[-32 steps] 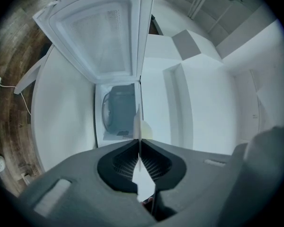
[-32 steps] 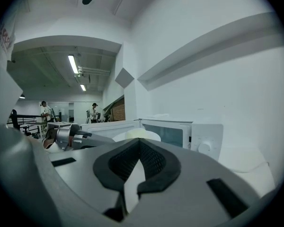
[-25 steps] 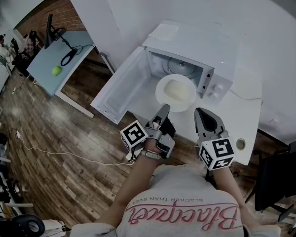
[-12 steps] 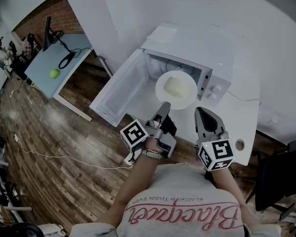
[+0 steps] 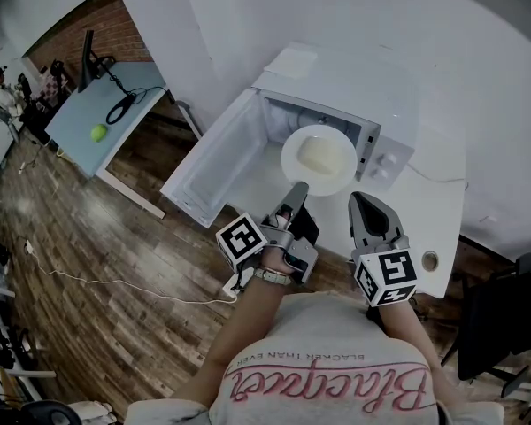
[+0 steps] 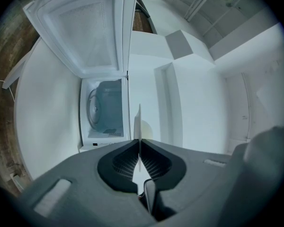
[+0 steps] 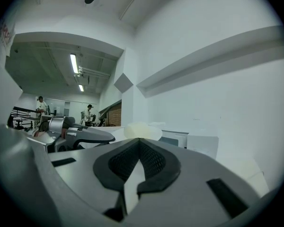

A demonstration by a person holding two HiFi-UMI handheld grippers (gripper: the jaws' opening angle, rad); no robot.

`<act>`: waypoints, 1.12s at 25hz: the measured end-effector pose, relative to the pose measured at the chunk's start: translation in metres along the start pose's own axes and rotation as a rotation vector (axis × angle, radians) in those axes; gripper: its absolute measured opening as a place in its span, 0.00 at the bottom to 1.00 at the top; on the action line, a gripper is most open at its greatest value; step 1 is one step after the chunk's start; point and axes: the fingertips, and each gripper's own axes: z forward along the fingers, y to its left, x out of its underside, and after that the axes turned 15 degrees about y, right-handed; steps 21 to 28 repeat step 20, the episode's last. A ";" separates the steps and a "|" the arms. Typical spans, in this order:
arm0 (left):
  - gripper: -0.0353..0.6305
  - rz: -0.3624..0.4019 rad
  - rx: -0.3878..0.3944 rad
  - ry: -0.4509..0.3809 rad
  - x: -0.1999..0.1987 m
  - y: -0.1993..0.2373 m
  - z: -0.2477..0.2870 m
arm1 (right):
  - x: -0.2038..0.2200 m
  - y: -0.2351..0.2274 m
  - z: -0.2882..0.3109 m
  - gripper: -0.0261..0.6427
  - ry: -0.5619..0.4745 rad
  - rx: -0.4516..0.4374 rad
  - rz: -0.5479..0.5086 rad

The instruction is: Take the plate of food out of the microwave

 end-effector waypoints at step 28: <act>0.08 0.016 -0.008 -0.011 0.004 0.001 0.000 | 0.001 0.000 -0.003 0.05 -0.010 -0.029 -0.001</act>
